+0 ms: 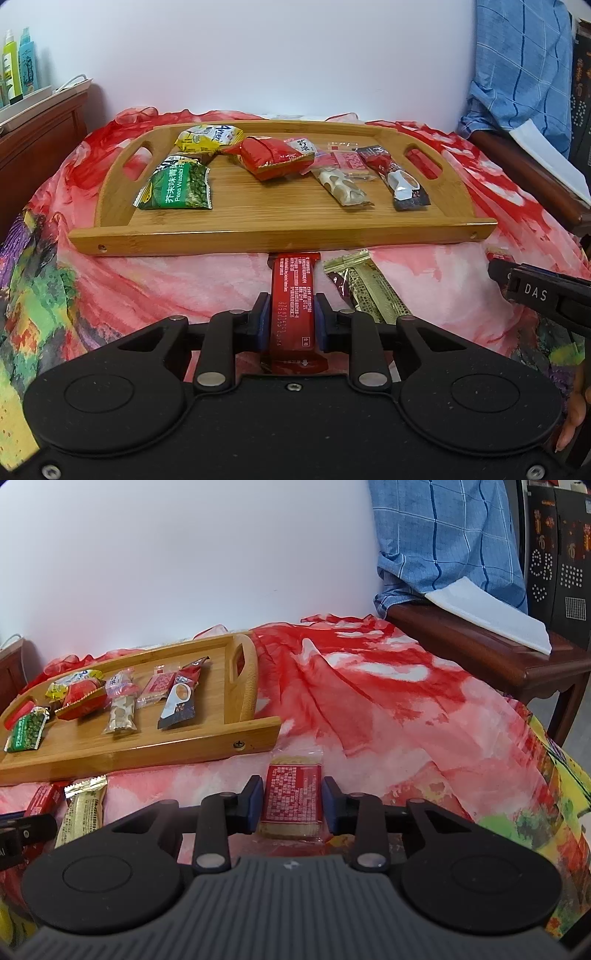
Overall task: Organize snacks
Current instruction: 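Carry the red bar pack and red-white cracker pack over the tray with both tools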
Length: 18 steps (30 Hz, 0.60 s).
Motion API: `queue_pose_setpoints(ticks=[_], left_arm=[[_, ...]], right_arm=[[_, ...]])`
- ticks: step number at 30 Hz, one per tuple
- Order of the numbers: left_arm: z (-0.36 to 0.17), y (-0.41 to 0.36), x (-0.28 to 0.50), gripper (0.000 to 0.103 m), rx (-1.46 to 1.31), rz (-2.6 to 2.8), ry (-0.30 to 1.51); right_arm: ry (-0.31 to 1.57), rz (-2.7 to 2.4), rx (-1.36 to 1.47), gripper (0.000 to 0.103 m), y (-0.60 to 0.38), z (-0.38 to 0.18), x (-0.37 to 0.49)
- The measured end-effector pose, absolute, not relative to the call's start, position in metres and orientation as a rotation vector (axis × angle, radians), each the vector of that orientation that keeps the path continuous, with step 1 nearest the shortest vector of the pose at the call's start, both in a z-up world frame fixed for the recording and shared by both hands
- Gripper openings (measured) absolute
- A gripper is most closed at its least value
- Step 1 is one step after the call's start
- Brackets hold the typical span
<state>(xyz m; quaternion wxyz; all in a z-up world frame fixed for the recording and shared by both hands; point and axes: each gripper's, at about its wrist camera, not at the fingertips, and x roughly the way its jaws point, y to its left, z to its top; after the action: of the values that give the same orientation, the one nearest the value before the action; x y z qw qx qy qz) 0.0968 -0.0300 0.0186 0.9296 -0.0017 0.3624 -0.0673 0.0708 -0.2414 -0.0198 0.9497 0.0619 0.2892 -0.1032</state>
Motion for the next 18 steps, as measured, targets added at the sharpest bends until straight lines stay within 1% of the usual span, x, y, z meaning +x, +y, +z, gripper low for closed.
queue_pose_setpoints(ticks=[18], left_arm=[[0.031,-0.02,0.087,0.023,-0.001,-0.126,0.737]], right_arm=[[0.524,-0.113,0.022,0.037,-0.22,-0.009,0.053]])
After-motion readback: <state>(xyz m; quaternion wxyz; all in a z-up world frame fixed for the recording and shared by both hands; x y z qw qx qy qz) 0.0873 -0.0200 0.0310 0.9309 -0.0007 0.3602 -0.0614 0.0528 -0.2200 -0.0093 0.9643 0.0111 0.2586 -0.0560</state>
